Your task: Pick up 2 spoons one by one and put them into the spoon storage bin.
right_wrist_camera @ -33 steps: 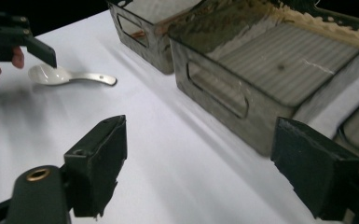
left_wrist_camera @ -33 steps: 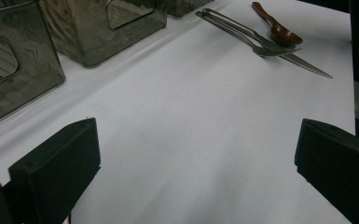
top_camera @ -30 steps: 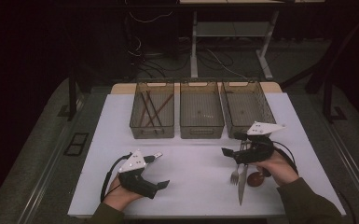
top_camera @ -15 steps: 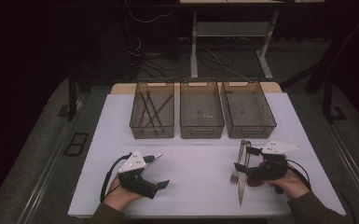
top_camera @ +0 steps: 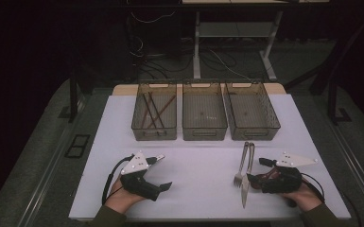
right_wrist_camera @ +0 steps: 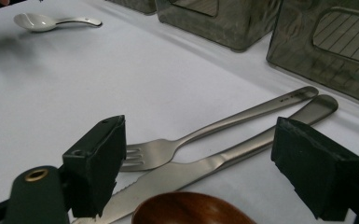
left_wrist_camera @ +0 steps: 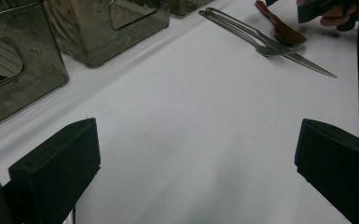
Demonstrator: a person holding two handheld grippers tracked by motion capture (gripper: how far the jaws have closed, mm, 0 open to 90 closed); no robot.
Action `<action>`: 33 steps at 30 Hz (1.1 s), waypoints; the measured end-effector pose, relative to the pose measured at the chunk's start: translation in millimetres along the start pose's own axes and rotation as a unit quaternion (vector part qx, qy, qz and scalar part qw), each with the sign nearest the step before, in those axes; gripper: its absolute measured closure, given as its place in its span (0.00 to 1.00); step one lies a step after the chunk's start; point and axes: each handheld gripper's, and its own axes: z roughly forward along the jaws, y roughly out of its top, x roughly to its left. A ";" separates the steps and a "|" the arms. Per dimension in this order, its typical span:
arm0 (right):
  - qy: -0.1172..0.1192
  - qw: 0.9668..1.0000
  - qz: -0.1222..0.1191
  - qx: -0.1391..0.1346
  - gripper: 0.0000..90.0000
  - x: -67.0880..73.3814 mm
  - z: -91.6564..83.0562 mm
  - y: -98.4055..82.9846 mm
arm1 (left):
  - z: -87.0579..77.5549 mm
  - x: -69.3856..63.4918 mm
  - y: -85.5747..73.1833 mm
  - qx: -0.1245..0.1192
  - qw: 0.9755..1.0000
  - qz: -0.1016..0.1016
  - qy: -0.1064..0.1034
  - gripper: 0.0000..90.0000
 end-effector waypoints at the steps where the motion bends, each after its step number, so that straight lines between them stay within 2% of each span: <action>1: -0.002 1.000 -0.001 0.000 0.20 0.0 -0.5 -0.4 | -0.3 0.6 0.7 0.001 1.000 0.001 0.001 0.00; 8: -0.002 1.000 -0.002 0.002 0.20 -0.2 -1.1 -0.6 | -3.8 7.3 5.8 0.007 1.000 -0.002 0.014 0.00; 13: 0.000 1.000 -0.007 0.001 0.20 0.1 -1.5 -0.6 | -10.0 15.2 8.5 0.008 0.999 -0.006 0.031 0.00; 21: -0.003 1.000 -0.006 0.002 0.20 0.0 -2.5 -1.3 | -23.2 34.2 3.7 0.006 0.998 -0.030 0.050 0.09; 23: -0.004 1.000 -0.007 0.003 0.20 0.2 -3.0 -1.7 | -26.4 38.7 2.4 0.006 0.998 -0.033 0.051 0.16; 33: -0.005 1.000 -0.008 0.002 0.20 0.4 -4.0 -2.4 | -40.3 53.4 -8.3 0.015 0.995 -0.057 0.082 0.20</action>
